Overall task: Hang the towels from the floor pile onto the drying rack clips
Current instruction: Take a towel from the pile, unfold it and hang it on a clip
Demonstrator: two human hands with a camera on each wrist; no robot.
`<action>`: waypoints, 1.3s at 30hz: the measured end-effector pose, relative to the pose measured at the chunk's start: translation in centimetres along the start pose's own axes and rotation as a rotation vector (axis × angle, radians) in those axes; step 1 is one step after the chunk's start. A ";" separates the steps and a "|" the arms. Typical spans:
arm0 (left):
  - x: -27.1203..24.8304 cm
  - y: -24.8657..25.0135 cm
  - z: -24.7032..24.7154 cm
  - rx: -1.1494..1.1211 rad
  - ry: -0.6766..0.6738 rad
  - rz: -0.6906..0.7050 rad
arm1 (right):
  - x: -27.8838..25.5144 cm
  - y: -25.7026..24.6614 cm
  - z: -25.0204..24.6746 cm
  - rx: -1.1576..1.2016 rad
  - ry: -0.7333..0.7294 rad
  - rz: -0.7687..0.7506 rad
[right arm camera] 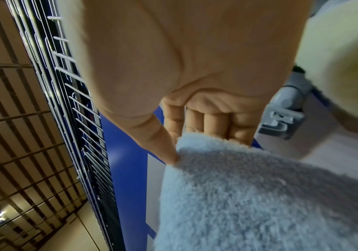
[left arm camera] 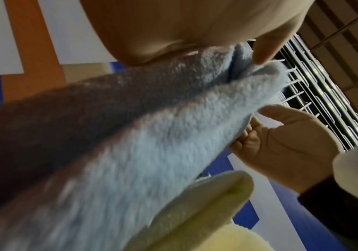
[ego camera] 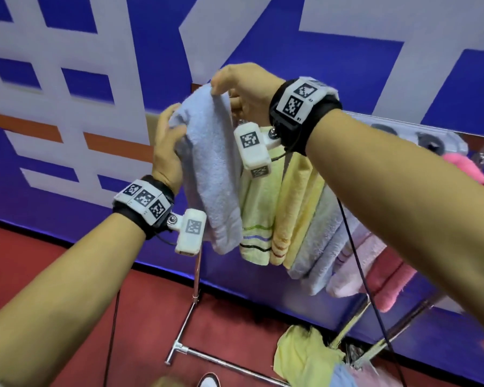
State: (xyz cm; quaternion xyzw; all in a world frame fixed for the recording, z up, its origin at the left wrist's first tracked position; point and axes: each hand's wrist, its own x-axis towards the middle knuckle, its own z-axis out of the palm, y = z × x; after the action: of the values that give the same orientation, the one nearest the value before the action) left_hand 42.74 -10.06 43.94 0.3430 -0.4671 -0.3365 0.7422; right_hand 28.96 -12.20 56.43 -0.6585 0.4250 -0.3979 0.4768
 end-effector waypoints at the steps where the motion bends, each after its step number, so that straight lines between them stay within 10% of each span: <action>1: 0.0 -0.6 0.0 0.002 -0.006 0.039 | 0.4 -0.1 -0.2 -0.005 0.000 -0.012; 19: 3.3 -4.3 6.3 0.159 0.156 0.170 | 2.1 0.9 -6.2 -0.707 0.074 -0.089; 39: 1.7 -3.7 8.0 0.200 0.035 0.232 | 0.0 4.2 -3.9 -1.363 -0.025 -0.201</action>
State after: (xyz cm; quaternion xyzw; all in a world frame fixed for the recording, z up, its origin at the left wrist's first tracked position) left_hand 35.27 -15.00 44.25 0.3649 -0.5216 -0.1944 0.7463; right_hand 24.58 -14.16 53.25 -0.8522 0.5117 -0.0765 -0.0779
